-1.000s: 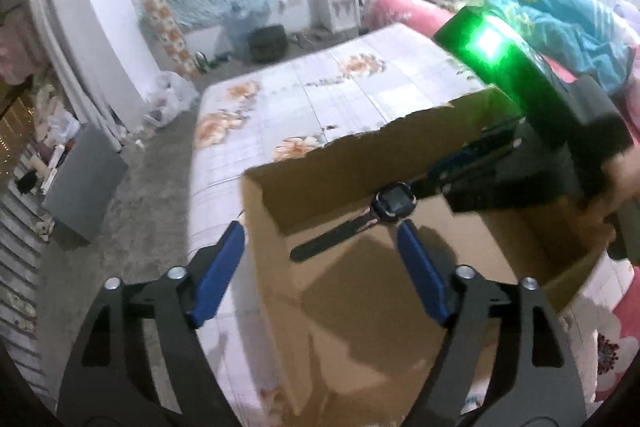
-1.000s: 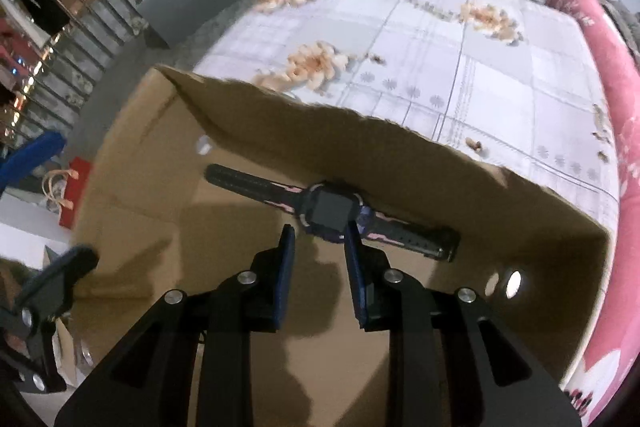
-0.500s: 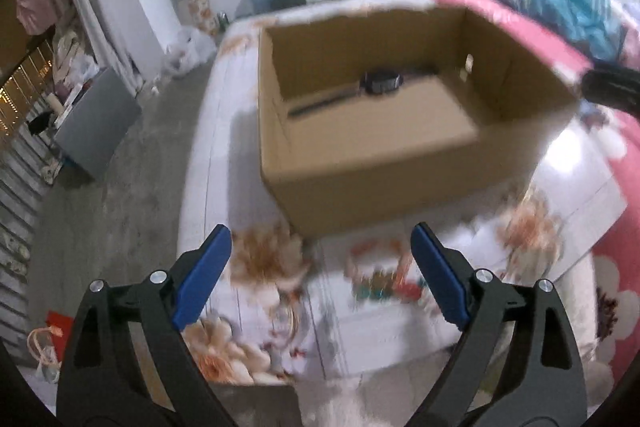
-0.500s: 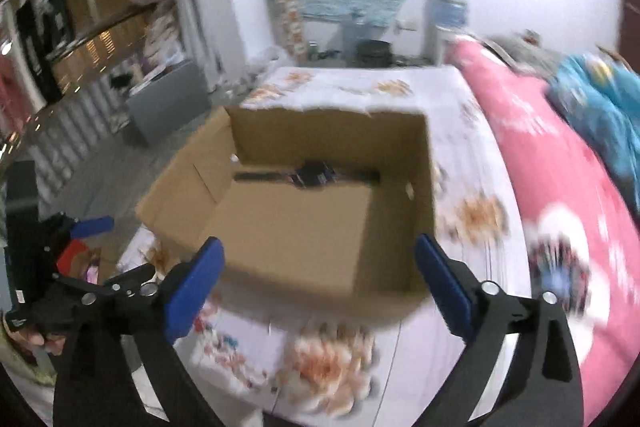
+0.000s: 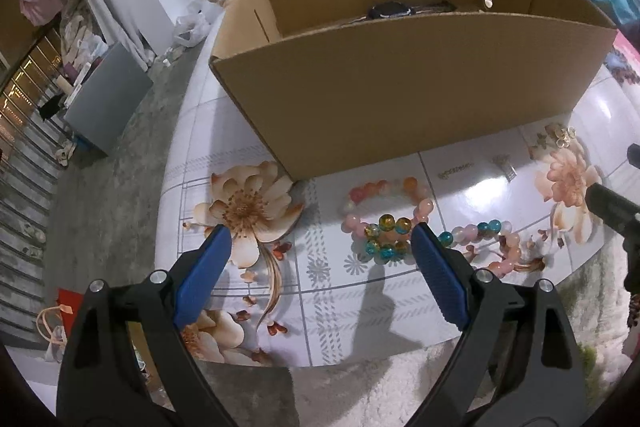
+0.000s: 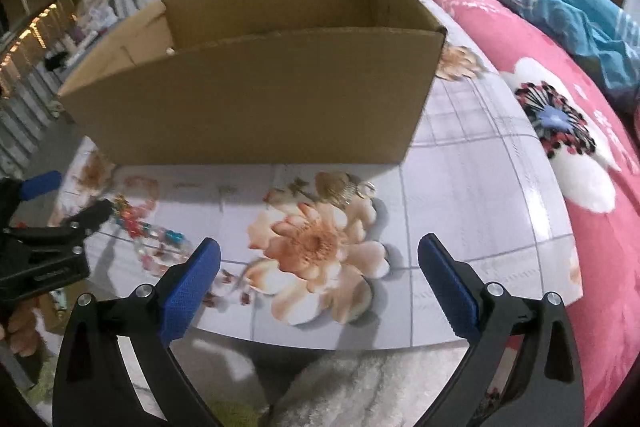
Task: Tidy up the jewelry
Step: 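Withdraw both tools from the box toward the bracelets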
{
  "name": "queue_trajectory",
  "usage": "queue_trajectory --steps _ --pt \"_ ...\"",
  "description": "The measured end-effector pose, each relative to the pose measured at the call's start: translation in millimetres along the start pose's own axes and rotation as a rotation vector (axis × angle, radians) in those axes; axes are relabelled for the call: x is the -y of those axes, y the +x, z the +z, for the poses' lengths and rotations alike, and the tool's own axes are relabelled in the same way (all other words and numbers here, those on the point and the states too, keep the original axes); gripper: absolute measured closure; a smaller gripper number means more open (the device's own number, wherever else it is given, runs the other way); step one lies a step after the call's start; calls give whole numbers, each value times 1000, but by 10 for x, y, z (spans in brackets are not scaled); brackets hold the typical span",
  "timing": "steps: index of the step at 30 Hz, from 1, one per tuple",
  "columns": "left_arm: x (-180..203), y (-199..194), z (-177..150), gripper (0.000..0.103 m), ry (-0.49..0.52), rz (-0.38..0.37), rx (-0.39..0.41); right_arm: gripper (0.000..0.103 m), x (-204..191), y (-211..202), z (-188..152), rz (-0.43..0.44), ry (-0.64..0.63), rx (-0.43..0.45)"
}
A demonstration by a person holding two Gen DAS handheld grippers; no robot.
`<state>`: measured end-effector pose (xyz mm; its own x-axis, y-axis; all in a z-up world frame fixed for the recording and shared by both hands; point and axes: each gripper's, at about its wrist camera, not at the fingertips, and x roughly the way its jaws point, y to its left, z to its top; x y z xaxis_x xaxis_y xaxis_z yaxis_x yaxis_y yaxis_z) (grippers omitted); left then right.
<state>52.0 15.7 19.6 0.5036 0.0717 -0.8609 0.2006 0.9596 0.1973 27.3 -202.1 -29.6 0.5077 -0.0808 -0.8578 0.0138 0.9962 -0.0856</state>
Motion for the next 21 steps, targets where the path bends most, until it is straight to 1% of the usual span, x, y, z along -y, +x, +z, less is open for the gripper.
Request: queue_trajectory --steps 3,6,9,10,11,12,13,15,16,19,21 --pt "21 35 3 16 -8 2 -7 7 15 2 -17 -43 -13 15" --pt "16 67 -2 16 -15 12 -10 7 0 -60 8 -104 -54 65" --pt "-32 141 -2 16 -23 11 -17 7 -37 -198 28 -184 -99 162" --pt "-54 153 -14 16 -28 6 -14 7 -50 -288 20 -216 -112 229" --pt "-68 157 -36 16 -33 1 -8 7 -61 -370 -3 -226 -123 289" --pt "-101 158 -58 16 -38 -4 3 7 -69 -417 -19 -220 -131 326" --pt "-140 164 -90 16 -43 -14 17 7 -75 -474 -59 -189 -147 374" --pt "-220 138 -149 16 -50 -31 46 7 -82 -486 -125 -100 -179 401" --pt "-237 136 -196 16 -51 -38 54 7 -92 -453 -161 -52 -194 385" --pt "-310 174 -292 16 -57 -61 55 7 -138 -358 -225 -2 -203 320" --pt "-346 199 -346 16 -62 -75 55 7 -212 -334 -290 41 -206 299"
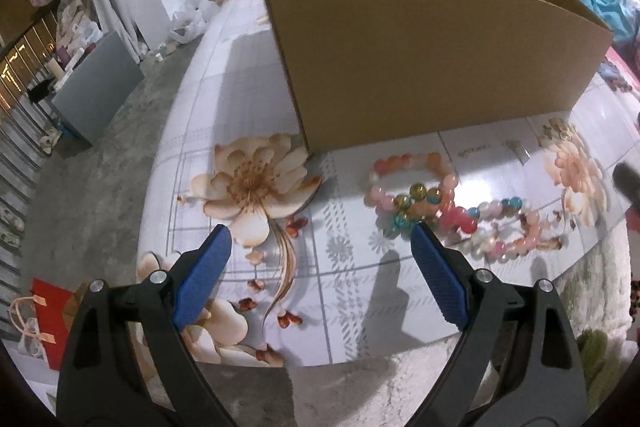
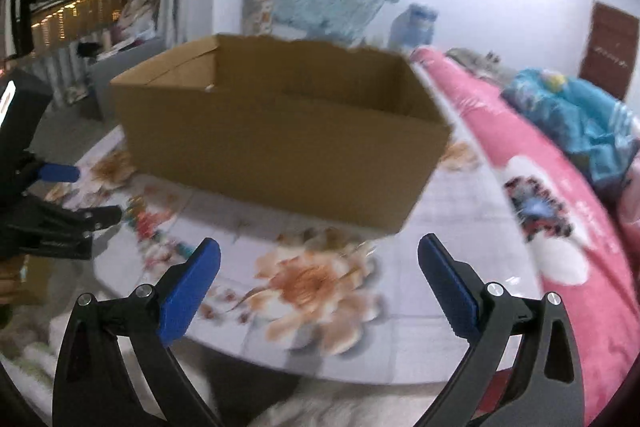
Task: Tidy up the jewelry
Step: 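Withdraw both tools from the box toward the bracelets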
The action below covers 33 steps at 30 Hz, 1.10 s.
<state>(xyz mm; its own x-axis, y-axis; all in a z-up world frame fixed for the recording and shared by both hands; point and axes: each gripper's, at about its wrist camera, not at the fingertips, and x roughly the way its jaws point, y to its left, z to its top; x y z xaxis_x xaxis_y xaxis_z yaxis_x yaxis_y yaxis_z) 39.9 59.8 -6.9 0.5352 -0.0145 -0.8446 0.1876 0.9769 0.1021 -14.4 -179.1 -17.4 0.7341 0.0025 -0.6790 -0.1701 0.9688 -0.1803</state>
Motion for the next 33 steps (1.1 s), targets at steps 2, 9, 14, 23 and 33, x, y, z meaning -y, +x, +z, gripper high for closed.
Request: queue_trajectory --steps 2,9,14,23,33 --pt "-31 36 -46 16 0 -4 -11 7 -73 23 -6 38 4 -9" --pt "-33 132 -77 12 5 11 -28 7 -285 70 -30 83 -29 -26" --pt "32 119 -60 8 19 37 -11 7 -277 58 -39 115 0 -36" --pt "7 98 -87 8 32 9 4 15 -233 87 -72 146 60 -64" --pt "-113 186 -26 7 -37 -60 -32 27 -222 168 -84 180 88 -95"
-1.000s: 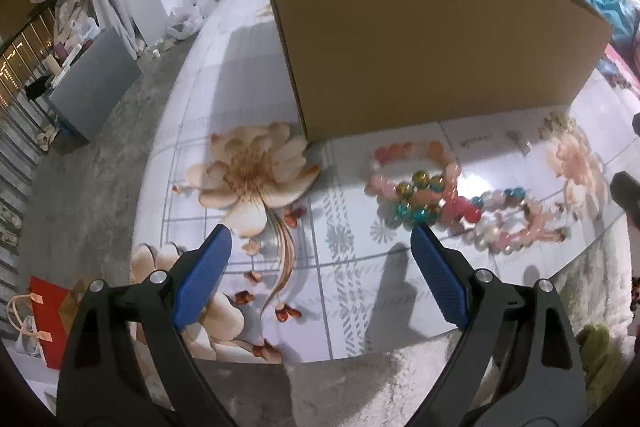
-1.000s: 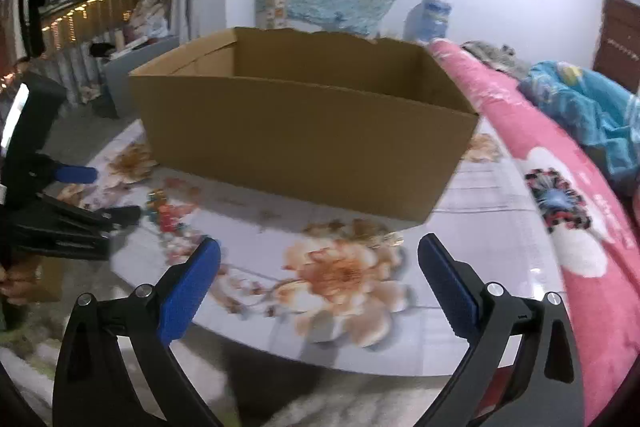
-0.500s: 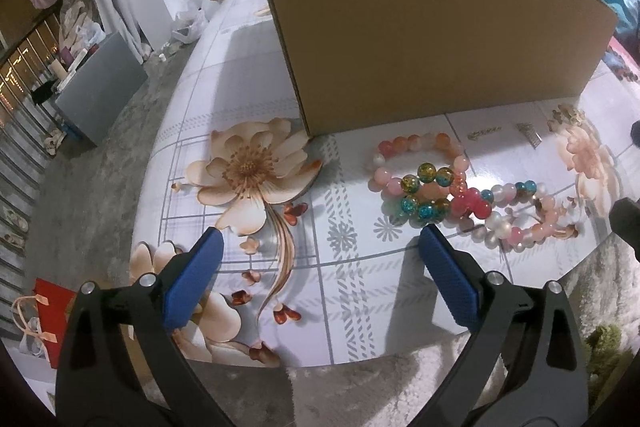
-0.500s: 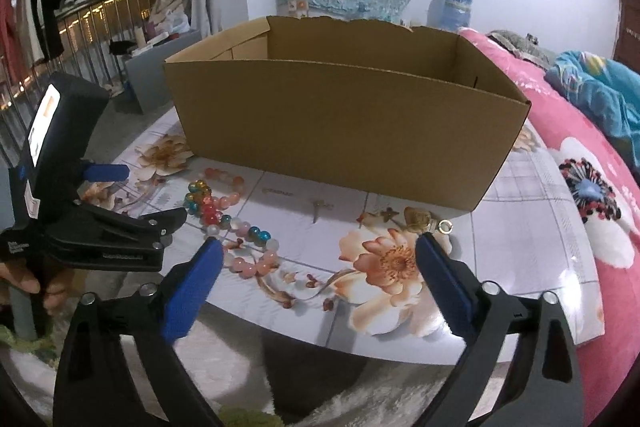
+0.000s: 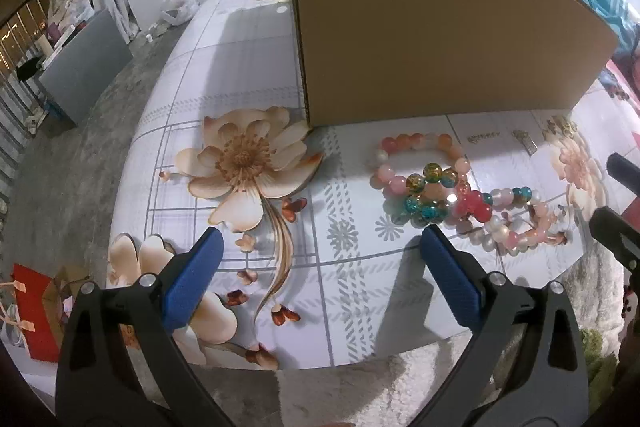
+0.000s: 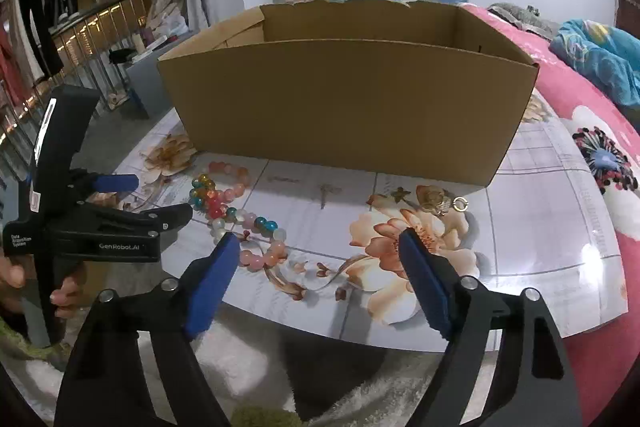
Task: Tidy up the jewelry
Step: 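Withdraw both tools from the box toward the bracelets, then grasp the multicolour bead bracelet with the left tool while the right tool grasps it too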
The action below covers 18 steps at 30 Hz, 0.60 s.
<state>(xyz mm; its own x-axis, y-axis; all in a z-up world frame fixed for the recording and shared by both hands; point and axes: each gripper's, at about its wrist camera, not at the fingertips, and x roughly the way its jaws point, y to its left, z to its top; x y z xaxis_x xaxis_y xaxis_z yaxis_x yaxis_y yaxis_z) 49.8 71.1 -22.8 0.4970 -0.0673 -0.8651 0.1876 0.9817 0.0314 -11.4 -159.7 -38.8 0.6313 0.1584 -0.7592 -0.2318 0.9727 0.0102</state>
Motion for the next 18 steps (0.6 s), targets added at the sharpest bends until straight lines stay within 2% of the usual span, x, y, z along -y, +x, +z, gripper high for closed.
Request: queue_trajectory --steps 6,10,14,16,18 --pt "0 -4 1 7 29 -13 7 36 -55 26 27 25 -18 2" --pt "8 -19 -12 7 61 -36 44 42 -150 16 32 66 -63 14" --pt "-6 -74 -47 9 51 -75 82 51 -293 66 31 106 -128 3" --pt "-16 -116 -51 13 54 -92 110 55 -382 121 33 124 -161 -11" --pt "-19 -147 -48 26 59 -108 131 59 -447 166 43 137 -189 -20"
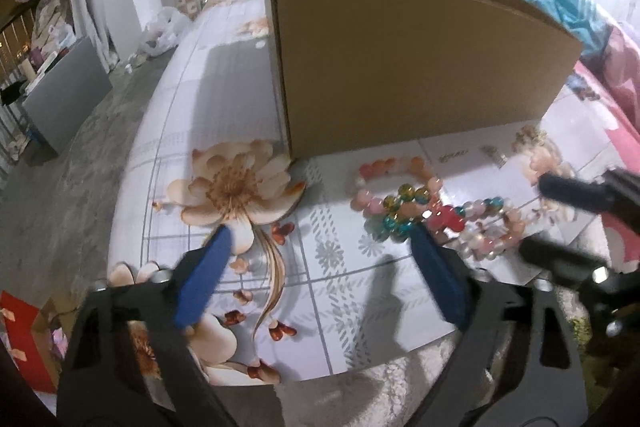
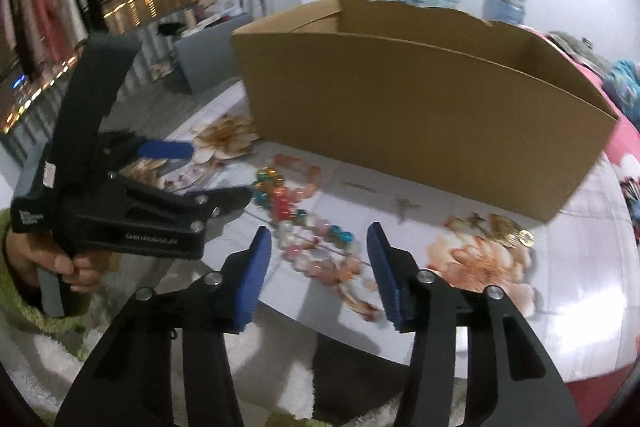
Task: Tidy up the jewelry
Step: 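Grasp the multicolour bead bracelet with the left tool while the right tool grasps it too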
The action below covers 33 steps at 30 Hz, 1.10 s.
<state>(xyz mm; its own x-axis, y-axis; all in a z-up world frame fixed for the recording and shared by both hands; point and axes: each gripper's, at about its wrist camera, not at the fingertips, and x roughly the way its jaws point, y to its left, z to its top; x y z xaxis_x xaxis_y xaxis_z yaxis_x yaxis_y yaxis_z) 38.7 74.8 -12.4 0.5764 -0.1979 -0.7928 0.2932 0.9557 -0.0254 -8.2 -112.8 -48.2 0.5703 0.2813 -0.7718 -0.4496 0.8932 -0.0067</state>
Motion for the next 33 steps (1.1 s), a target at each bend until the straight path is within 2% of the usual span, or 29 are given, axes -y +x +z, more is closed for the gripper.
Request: queue_trajectory --steps 6,12,24,33 --pt "-45 -17 29 52 -24 -109 25 67 -130 141 34 12 -68 -45" --pt "13 -33 24 68 4 -196 42 76 -169 255 29 -3 -86 -95" --pt "71 18 33 72 39 -244 37 91 -42 320 19 22 6 -138" --pt "151 17 -9 72 96 -221 38 93 227 283 39 209 236 -134"
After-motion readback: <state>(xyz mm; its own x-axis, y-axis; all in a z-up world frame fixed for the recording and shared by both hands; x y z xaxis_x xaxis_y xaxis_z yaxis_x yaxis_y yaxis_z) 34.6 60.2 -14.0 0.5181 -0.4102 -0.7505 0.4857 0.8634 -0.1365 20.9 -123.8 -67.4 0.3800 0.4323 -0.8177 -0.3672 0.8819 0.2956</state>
